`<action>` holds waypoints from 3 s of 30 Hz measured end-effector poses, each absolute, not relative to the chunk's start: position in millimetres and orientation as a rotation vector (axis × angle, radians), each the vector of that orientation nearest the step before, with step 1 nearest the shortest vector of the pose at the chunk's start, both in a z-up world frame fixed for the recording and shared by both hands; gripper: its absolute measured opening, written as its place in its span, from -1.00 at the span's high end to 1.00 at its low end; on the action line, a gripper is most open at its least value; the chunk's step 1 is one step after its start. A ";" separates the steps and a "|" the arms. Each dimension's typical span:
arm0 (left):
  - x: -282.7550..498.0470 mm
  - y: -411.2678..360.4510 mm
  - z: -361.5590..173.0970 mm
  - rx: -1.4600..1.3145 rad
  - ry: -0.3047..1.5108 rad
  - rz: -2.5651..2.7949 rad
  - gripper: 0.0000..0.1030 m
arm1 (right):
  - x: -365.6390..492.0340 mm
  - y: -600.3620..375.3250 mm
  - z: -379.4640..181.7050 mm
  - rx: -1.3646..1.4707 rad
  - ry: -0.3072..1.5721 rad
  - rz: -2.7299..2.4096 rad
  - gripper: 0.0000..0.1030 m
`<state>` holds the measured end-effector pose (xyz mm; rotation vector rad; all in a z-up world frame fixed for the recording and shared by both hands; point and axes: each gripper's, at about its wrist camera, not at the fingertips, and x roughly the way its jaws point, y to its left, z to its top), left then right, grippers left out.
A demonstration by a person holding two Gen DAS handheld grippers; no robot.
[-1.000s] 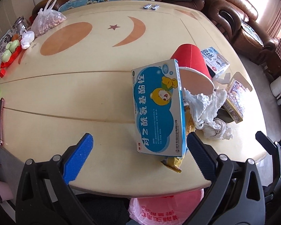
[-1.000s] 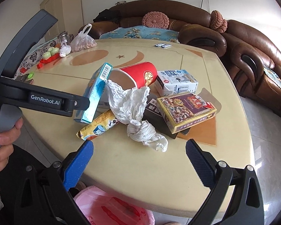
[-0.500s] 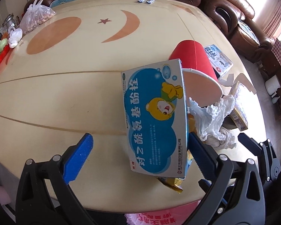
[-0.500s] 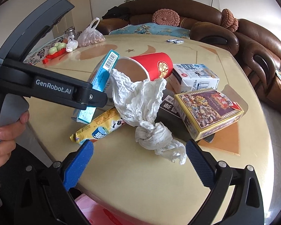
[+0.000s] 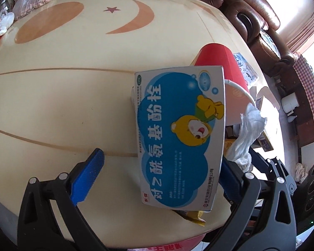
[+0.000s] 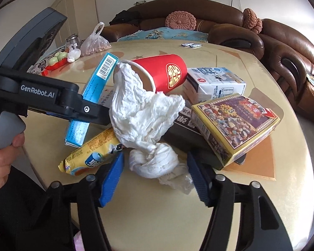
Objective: Collect trash
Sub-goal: 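Reach the left tool to the blue medicine box while the right tool reaches the crumpled tissue, then close the left tool on the blue box while the right tool grips the tissue, then carry the blue box and tissue with both tools over the pink bin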
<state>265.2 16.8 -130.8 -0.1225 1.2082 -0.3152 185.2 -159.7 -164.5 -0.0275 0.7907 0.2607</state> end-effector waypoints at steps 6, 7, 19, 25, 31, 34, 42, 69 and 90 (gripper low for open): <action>264.4 16.4 -129.8 -0.149 1.210 -0.325 -0.84 | 184.5 -151.1 -165.8 -0.063 0.779 0.240 0.13; 264.4 17.5 -129.1 -0.155 1.209 -0.327 -0.83 | 183.9 -149.1 -165.9 -0.071 0.778 0.235 0.14; 260.4 21.2 -125.3 -0.166 1.189 -0.306 -0.24 | 180.4 -149.0 -164.5 -0.045 0.782 0.216 0.30; 257.8 28.4 -126.7 -0.185 1.191 -0.292 -0.22 | 176.9 -153.1 -164.5 -0.035 0.789 0.214 0.34; 252.7 31.0 -124.9 -0.162 1.178 -0.272 -0.21 | 171.7 -154.2 -162.3 -0.026 0.782 0.222 0.40; 253.1 28.2 -127.6 -0.148 1.184 -0.281 -0.21 | 164.5 -153.4 -157.8 -0.044 0.757 0.221 0.41; 246.9 32.1 -122.1 -0.145 1.172 -0.266 -0.21 | 155.1 -159.0 -145.6 -0.034 0.735 0.211 0.41; 125.0 26.4 -44.0 -0.037 1.001 -0.276 -0.21 | 66.6 -162.0 -47.5 -0.011 0.691 0.105 0.40; 34.8 13.0 -8.3 0.041 0.898 -0.313 -0.21 | -32.7 -149.7 -15.5 -0.019 0.655 0.096 0.40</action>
